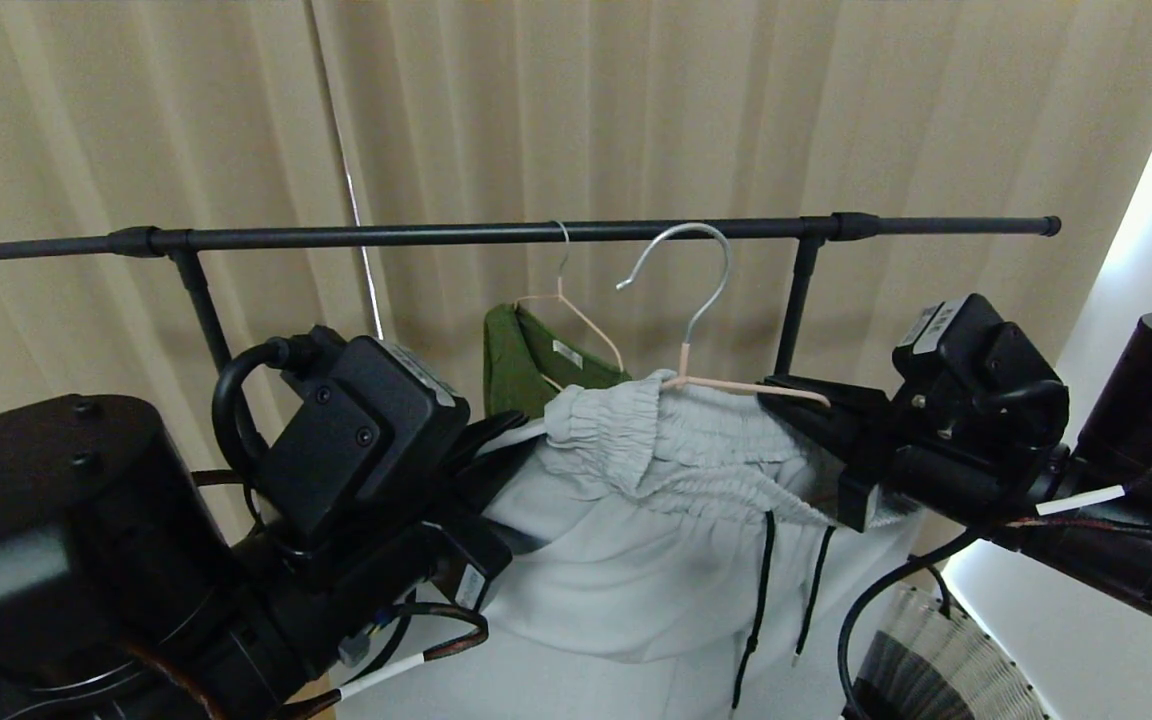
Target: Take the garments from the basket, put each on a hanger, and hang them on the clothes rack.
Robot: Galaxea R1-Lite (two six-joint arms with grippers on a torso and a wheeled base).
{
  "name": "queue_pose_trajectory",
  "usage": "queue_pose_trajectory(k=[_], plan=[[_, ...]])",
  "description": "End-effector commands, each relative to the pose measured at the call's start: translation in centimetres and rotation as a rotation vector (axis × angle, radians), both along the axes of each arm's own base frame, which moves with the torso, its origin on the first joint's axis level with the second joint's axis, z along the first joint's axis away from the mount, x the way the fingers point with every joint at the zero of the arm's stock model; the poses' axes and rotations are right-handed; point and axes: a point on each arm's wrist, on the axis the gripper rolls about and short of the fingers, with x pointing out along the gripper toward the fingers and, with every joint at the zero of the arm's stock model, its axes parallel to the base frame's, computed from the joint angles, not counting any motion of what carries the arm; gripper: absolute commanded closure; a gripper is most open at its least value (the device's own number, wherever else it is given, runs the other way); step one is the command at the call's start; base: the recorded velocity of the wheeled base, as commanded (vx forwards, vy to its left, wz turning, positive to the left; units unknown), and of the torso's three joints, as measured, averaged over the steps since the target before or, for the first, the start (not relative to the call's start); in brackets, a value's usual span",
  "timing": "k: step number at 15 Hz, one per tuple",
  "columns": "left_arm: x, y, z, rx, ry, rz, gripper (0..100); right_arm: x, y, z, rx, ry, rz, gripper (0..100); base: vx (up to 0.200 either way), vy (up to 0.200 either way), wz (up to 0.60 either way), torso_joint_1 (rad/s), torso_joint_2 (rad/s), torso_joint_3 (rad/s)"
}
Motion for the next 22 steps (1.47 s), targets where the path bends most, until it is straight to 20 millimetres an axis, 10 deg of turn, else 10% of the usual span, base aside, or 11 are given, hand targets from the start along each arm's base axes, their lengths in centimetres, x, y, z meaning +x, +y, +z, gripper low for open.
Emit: queue_pose_trajectory(k=[1,2,16,22], plan=[[-0.1,0.1,-0.1,0.003,0.002,0.002,100,-0.1,-0.1,0.2,0.005,-0.009,-0.003,100,0.000,0.000,0.00,0.000,0.00,0.000],[-0.1,0.1,-0.2,0.006,0.005,0.002,0,-0.2,-0.1,0.3,0.007,-0.013,-0.006,100,0.000,0.000,0.00,0.000,0.00,0.000],[-4.0,5.5,-5.8,0.022,0.090,0.021,0,-1.6,-5.2,3.8,0.097,-0.130,-0.175,100,0.000,0.000,0.00,0.000,0.00,0.000],[-2.8,5.3,-7.8,0.091,0.177,0.071,0,-2.5,-5.4,4.7,0.139,-0.151,-0.160,100,0.000,0.000,0.00,0.000,0.00,0.000]])
